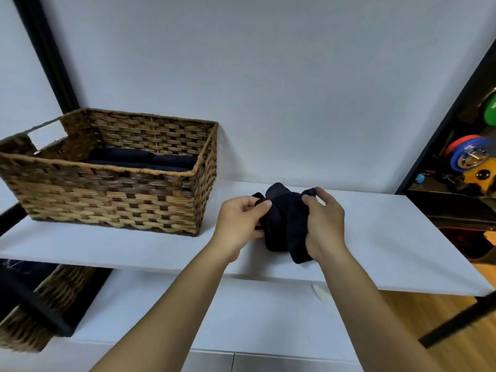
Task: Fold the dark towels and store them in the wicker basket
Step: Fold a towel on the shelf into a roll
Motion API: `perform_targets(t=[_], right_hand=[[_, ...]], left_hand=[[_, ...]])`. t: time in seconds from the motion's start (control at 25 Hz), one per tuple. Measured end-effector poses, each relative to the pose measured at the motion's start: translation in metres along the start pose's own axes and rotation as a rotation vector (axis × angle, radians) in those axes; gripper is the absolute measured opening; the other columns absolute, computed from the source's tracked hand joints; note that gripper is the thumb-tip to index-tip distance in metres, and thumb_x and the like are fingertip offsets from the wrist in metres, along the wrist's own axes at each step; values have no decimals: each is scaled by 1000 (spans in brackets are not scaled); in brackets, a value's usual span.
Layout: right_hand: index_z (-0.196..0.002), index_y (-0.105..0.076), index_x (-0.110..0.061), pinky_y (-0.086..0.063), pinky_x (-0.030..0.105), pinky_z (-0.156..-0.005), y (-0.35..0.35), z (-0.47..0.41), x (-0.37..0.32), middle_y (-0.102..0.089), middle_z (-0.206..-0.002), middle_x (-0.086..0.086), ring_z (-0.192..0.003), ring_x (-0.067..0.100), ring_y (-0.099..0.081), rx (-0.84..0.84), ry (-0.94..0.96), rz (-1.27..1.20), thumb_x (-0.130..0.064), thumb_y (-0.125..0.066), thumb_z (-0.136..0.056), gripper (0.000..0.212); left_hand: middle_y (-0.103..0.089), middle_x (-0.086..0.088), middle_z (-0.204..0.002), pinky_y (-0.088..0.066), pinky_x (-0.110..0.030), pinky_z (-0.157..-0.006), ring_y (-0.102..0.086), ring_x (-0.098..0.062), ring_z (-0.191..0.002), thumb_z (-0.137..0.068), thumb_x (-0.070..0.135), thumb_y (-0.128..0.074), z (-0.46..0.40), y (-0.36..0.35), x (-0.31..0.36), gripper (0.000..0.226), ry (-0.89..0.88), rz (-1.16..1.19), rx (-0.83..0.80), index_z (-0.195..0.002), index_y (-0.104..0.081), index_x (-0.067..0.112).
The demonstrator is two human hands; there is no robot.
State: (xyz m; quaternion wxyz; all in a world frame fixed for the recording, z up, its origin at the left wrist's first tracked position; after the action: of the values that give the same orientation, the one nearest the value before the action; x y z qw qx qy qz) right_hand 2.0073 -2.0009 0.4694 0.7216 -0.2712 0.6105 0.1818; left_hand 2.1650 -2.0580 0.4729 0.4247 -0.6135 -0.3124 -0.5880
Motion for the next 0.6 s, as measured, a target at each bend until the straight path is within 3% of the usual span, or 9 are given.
perform_targets(t=[0.12,0.24,0.32,0.36,0.44,0.52,0.6], right_hand=[[-119,-71,-23,-51,29,-100,-4,-14,-22,-71,-118,-7,-114,13,-66,-78,112,55,-5,-52,-94,37],[-117,-73,-29,-44,9,-91,-18,-6,-41,-65,-115,-19,-104,-5,-58,-264,613,469,-6,-46,-93,43],[-119,-71,-29,-39,14,-97,-34,1,-36,-55,-121,-19,-112,2,-48,-474,891,691,-12,-46,-89,43],[-121,-69,-30,-37,16,-100,-39,4,-31,-53,-122,-20,-116,5,-46,-547,936,698,-13,-47,-88,43],[-127,-57,-36,-40,13,-93,-45,7,-26,-55,-122,-26,-114,2,-52,-596,861,605,-13,-53,-90,44],[-133,-46,-37,-44,9,-85,-48,10,-26,-60,-121,-19,-108,-1,-60,-595,663,446,-13,-68,-90,55],[-140,-44,-36,-48,10,-84,-51,8,-26,-62,-118,-18,-105,-3,-62,-581,527,385,-21,-80,-85,67]], left_hand=[[-74,-15,-92,-64,-44,-75,-72,-23,-77,-100,18,-62,-14,13,12,20,33,14,77,-94,-73,4],[-73,-15,-92,-64,-41,-72,-71,-25,-79,-103,19,-57,-23,15,24,21,16,15,108,-101,-72,6],[-70,-11,-87,-63,-43,-70,-68,-26,-77,-102,18,-58,-28,14,32,15,-24,25,125,-97,-68,9],[-69,-12,-86,-62,-45,-71,-67,-26,-76,-102,18,-59,-29,14,35,13,-40,26,134,-95,-66,9],[-71,-16,-87,-61,-51,-74,-70,-27,-77,-101,18,-60,-30,14,37,13,-64,22,156,-93,-64,9],[-73,-19,-88,-61,-51,-77,-72,-27,-78,-101,18,-60,-31,14,37,15,-76,17,162,-92,-66,8],[-74,-18,-88,-62,-49,-78,-72,-26,-80,-101,19,-61,-31,13,38,16,-67,-2,142,-91,-69,9]])
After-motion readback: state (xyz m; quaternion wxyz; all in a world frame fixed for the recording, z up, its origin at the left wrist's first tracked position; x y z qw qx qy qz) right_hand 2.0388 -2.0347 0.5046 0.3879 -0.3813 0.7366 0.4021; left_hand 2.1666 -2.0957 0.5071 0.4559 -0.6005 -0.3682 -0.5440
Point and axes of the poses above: each hand's wrist, its own z-axis away from the middle knuckle, its own y-axis out of the back of the hand, x = y × z, the point moved 2 cm from there along -z, towards the middle knuckle
